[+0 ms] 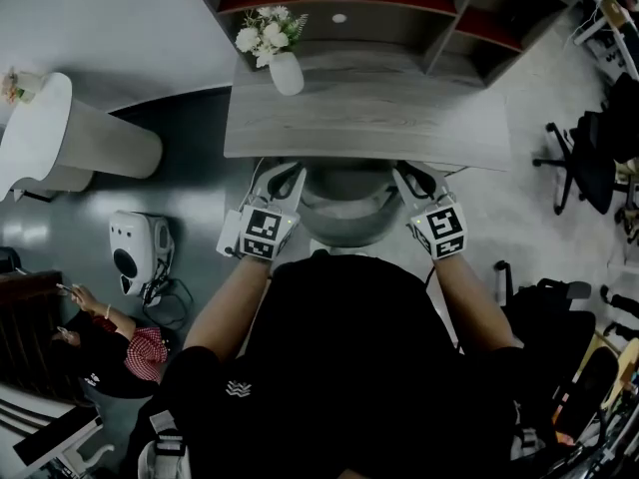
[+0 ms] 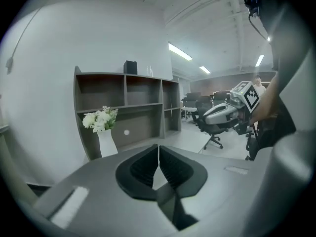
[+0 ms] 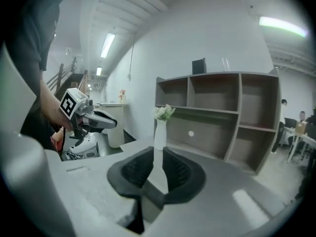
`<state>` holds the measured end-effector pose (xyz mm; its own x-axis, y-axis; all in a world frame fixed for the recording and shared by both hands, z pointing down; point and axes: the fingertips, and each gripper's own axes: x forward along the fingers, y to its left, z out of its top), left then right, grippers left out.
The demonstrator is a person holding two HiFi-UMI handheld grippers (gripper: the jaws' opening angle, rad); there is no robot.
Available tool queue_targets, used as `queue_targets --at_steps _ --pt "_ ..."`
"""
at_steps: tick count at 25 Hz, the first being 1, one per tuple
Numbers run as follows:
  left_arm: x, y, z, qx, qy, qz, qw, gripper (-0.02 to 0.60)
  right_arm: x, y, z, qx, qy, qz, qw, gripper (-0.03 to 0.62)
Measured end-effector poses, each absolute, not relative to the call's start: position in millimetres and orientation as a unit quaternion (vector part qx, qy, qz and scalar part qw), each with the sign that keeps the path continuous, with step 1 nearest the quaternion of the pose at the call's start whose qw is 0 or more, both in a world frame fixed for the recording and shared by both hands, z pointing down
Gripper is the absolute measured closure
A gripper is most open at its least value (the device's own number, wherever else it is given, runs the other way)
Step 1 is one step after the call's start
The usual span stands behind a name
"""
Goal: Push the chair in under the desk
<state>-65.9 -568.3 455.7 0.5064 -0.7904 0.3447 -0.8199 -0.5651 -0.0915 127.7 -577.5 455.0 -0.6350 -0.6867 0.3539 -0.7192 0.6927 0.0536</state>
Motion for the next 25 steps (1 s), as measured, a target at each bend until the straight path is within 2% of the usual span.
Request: queue_targets --at_steps 3,11,25 --pt "-69 -576 446 0.865 -0.474 0.163 0.033 0.574 134 -581 458 0.398 -0.899 0.046 0.177 0.591" --pt "-82 -579 473 0.852 -0.491 0.177 0.053 0.575 153 -581 496 0.432 -0.877 0.081 0.191 0.591" --pt "-69 -579 467 0.860 -0.478 0.176 0.032 0.575 174 -581 495 0.462 -0.863 0.082 0.187 0.592"
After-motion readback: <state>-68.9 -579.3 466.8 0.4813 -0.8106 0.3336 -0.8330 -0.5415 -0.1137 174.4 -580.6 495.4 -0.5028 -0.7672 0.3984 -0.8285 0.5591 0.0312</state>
